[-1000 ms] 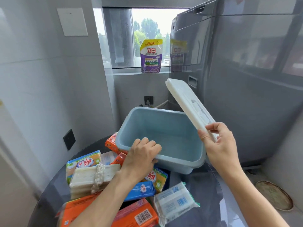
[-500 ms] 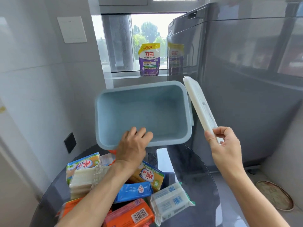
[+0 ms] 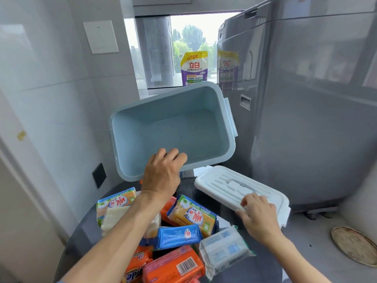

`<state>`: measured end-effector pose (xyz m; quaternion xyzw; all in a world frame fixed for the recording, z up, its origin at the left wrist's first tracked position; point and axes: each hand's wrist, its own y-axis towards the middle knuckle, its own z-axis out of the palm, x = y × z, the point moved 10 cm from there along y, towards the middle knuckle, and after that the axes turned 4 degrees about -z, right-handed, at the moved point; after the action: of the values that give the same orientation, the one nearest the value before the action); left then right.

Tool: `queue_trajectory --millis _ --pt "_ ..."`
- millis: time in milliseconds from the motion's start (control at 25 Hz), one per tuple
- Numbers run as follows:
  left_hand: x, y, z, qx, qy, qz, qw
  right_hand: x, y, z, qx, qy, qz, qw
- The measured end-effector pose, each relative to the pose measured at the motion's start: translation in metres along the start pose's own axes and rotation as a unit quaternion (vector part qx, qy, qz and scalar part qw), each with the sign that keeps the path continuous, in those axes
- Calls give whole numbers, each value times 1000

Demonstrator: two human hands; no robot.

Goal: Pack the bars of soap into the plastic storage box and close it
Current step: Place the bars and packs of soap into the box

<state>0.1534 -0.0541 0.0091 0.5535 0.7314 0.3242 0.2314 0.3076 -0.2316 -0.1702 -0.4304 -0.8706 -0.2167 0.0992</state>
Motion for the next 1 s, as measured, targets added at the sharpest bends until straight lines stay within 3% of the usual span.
queue_trajectory --millis 200,440,680,760,880,920,1000 --pt "-19 -1 15 22 12 70 997 18 3 23 25 -53 -56 997" --pt "-51 -7 42 55 12 115 992 35 -6 20 78 43 -96 991" --pt "-65 8 44 84 -10 107 991 51 -24 -24 197 -66 -119 971" --pt "-68 12 48 109 -28 106 988 74 -23 -81 84 15 -150 985" --pt "-74 16 56 151 -59 111 981 83 -35 -170 -240 51 -165 955" --pt "-75 15 59 163 -72 114 977 82 -37 -176 -272 20 -152 950" --pt "-79 12 66 184 -94 123 971 75 -28 -163 -222 -32 -149 963"
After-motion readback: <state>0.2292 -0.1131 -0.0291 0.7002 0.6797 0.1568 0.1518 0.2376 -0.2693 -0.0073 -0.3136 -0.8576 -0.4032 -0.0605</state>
